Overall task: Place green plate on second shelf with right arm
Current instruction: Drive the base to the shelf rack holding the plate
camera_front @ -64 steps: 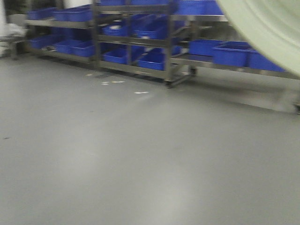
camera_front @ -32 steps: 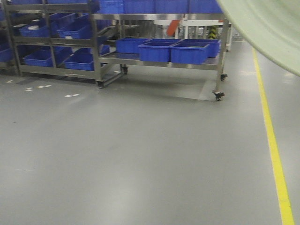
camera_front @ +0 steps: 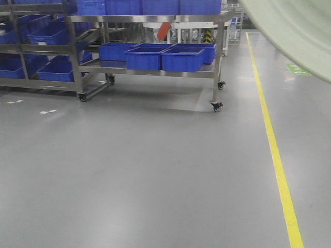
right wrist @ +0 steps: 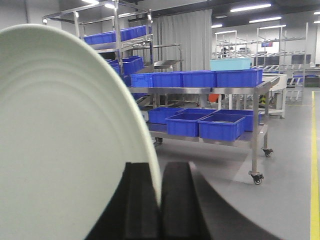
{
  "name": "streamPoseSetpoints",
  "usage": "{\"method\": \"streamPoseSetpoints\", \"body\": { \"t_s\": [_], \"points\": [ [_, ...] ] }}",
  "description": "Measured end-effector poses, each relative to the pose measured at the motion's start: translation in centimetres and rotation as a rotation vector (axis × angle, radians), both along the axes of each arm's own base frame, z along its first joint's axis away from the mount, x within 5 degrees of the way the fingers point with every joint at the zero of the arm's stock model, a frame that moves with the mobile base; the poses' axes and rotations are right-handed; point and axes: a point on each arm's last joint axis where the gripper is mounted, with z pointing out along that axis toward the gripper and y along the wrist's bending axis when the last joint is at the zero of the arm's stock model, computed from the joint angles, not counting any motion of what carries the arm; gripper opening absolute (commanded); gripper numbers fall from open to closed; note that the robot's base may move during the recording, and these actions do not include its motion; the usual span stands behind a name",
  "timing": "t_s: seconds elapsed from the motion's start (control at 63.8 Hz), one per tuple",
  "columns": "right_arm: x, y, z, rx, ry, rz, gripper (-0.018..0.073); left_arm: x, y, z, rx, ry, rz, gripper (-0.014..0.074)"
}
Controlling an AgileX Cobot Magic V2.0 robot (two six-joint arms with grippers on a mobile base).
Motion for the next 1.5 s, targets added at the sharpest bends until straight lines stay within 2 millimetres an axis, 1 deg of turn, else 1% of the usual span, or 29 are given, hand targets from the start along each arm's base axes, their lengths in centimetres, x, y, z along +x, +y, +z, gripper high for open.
{"method": "streamPoseSetpoints", "body": {
  "t_s": [1.504],
  "points": [
    [-0.01, 0.01, 0.02, 0.000, -0.002, 0.001, 0.0056, 0.00, 0.01, 0.00, 0.000, 0.000, 0.002, 0.0130]
  ]
}}
